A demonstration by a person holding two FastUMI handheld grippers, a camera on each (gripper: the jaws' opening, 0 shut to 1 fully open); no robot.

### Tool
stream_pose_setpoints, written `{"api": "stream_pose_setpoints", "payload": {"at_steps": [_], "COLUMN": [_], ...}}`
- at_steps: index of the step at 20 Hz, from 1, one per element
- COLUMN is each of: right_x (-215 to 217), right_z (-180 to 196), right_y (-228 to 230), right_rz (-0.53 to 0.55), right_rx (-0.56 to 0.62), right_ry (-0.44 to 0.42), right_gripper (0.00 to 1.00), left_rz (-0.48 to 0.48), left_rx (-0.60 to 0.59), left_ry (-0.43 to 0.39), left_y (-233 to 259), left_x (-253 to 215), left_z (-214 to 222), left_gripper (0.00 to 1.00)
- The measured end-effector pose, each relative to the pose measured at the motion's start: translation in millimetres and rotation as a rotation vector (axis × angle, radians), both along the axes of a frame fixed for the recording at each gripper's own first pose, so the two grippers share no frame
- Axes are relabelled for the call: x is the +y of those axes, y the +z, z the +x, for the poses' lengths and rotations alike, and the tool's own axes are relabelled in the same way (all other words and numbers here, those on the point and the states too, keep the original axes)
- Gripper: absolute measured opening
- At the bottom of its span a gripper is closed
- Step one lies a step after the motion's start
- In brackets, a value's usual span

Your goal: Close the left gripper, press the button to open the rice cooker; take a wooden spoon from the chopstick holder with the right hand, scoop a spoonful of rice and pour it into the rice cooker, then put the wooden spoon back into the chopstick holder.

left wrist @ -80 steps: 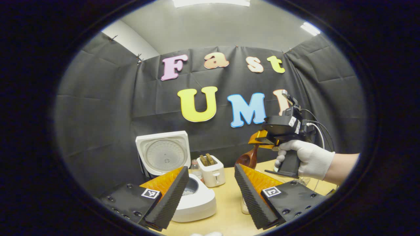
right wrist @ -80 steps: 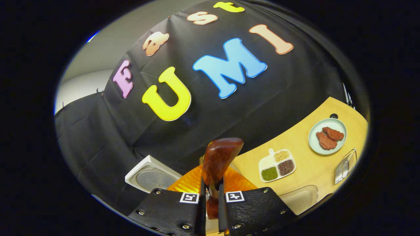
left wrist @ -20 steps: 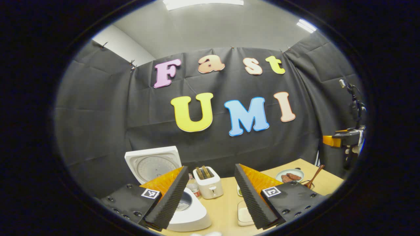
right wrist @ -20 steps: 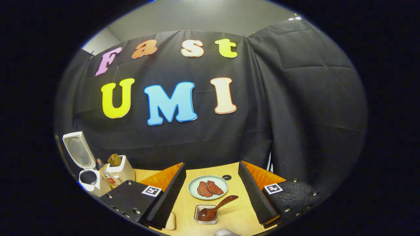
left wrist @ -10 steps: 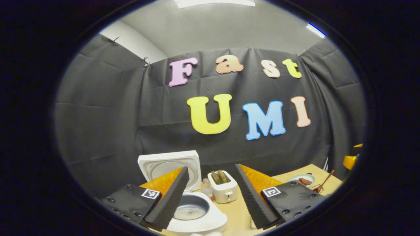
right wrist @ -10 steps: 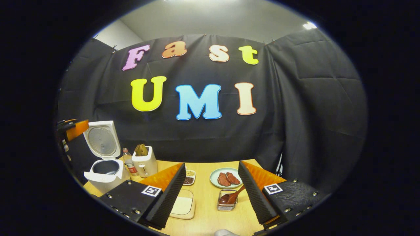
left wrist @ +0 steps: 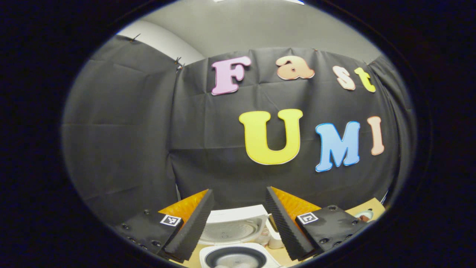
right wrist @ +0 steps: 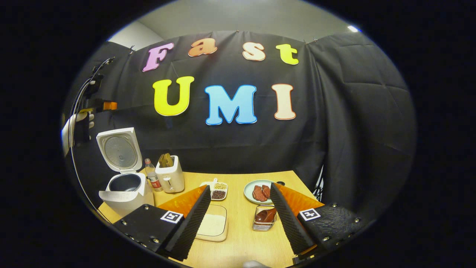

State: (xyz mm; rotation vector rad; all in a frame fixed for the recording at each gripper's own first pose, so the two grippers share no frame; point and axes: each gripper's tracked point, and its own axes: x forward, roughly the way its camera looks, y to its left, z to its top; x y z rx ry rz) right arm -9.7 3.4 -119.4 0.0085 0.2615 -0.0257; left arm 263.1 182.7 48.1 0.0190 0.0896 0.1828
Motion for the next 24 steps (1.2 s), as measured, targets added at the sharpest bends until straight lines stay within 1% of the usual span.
{"api": "stream_pose_setpoints", "payload": {"at_steps": [2,4,5,6,8,9,10,11,13,14,16,19,20,21,23,24], "right_x": [2,4,6,7,7,7,7,6,5,4,-1,-7,-9,-10,-12,-13], "right_z": [-1,-1,-1,0,0,0,1,2,4,5,6,4,3,2,1,1], "right_y": [-8,-17,-22,-25,-32,-36,-38,-41,-42,-40,-38,-40,-41,-42,-48,-51], "right_rz": [0.010,0.020,0.022,0.022,0.037,0.048,0.055,0.063,0.069,0.061,0.047,0.039,0.045,0.050,0.060,0.070], "right_rx": [0.026,0.055,0.069,0.078,0.098,0.105,0.109,0.116,0.115,0.106,0.088,0.083,0.085,0.089,0.102,0.114], "right_ry": [-0.002,0.002,0.010,0.010,0.014,0.015,0.018,0.017,0.024,0.027,0.035,0.044,0.050,0.057,0.071,0.080], "right_gripper": [0.98,0.98,0.98,0.98,0.98,0.98,0.98,0.98,0.98,0.98,0.98,0.98,0.98,0.98,0.98,0.98], "left_rz": [-0.007,-0.014,-0.030,-0.061,-0.108,-0.078,-0.058,-0.063,-0.102,-0.109,-0.116,-0.130,-0.134,-0.134,-0.155,-0.166], "left_rx": [0.057,0.146,0.198,0.248,0.359,0.304,0.321,0.333,0.343,0.356,0.382,0.414,0.425,0.436,0.467,0.481], "left_ry": [0.032,0.071,0.090,0.093,0.125,0.118,0.120,0.107,0.108,0.104,0.102,0.104,0.102,0.101,0.097,0.091], "left_y": [-15,-47,-68,-90,-122,-113,-120,-124,-124,-124,-127,-133,-136,-141,-151,-157], "left_x": [19,36,42,46,58,63,64,62,58,54,48,38,34,29,16,10], "left_z": [36,63,71,79,84,91,92,87,85,81,70,43,35,27,-1,-13], "left_gripper": [0.96,0.95,0.95,0.95,0.99,0.99,1.00,0.98,0.96,0.99,0.96,0.97,0.99,0.98,0.99,0.98]}}
